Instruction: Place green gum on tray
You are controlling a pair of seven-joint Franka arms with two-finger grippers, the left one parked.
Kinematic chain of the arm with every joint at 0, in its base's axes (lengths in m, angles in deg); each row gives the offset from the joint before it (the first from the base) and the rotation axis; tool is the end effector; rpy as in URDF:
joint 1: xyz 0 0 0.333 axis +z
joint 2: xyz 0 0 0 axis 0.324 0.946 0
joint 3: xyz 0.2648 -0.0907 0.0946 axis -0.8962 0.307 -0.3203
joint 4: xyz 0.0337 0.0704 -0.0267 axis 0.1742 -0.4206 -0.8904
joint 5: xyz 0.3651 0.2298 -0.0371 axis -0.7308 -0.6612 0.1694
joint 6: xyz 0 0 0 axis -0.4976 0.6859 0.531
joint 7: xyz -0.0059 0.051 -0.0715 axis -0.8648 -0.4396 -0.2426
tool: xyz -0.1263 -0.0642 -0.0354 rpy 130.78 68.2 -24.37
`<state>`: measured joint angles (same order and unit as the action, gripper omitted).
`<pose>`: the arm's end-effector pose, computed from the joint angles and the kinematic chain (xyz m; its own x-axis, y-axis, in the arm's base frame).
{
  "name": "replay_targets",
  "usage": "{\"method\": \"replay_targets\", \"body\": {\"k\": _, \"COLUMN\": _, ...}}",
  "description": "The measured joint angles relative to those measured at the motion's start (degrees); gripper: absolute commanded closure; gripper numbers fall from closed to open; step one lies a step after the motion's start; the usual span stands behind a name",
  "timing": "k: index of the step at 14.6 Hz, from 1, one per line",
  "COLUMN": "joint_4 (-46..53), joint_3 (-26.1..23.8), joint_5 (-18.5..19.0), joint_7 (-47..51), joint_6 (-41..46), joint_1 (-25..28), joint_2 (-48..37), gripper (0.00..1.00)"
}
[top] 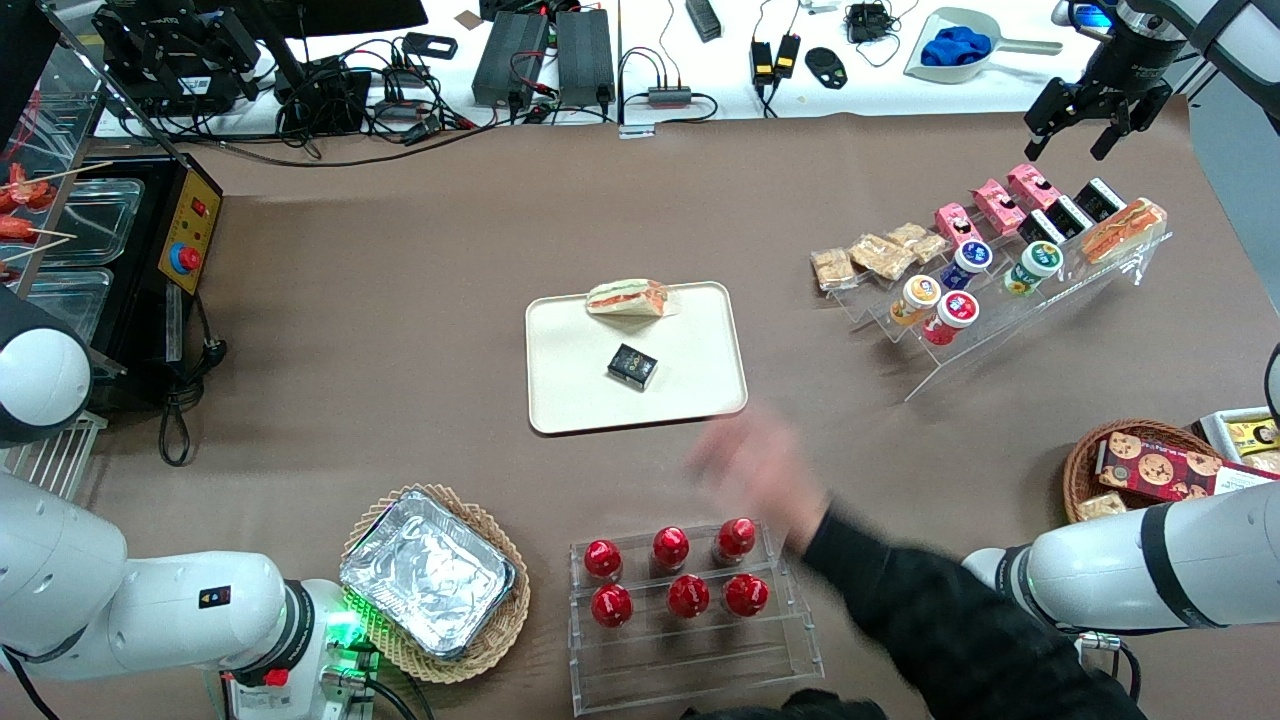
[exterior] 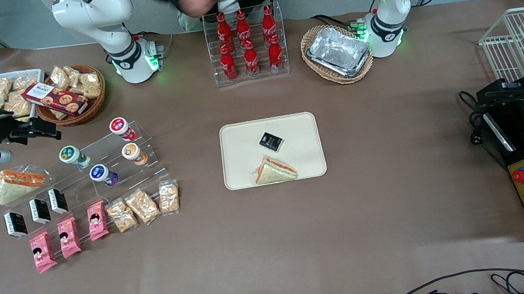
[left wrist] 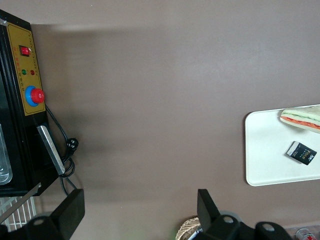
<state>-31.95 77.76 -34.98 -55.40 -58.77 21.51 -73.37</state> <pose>0.5646 -0.0436 0.5068 0.9871 0.0089 -0.1599 -0.0026 -0.9974 -0.0716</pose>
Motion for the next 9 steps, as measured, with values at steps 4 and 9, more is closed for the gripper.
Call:
{"method": "replay_targets", "body": {"k": 4, "joint_4": 0.00, "joint_3": 0.00, "joint_5": 0.01, "joint_7": -0.11, "joint_6": -0.01, "joint_1": 0.00, "joint_2": 0.22, "gripper": 0.00}}
{"method": "replay_targets", "body": {"k": 9, "joint_4": 0.00, "joint_3": 0.10, "joint_5": 0.10, "joint_7": -0.15, "joint_6": -0.05, "joint_1": -0.18, "joint_2": 1.17, "gripper": 0.00}}
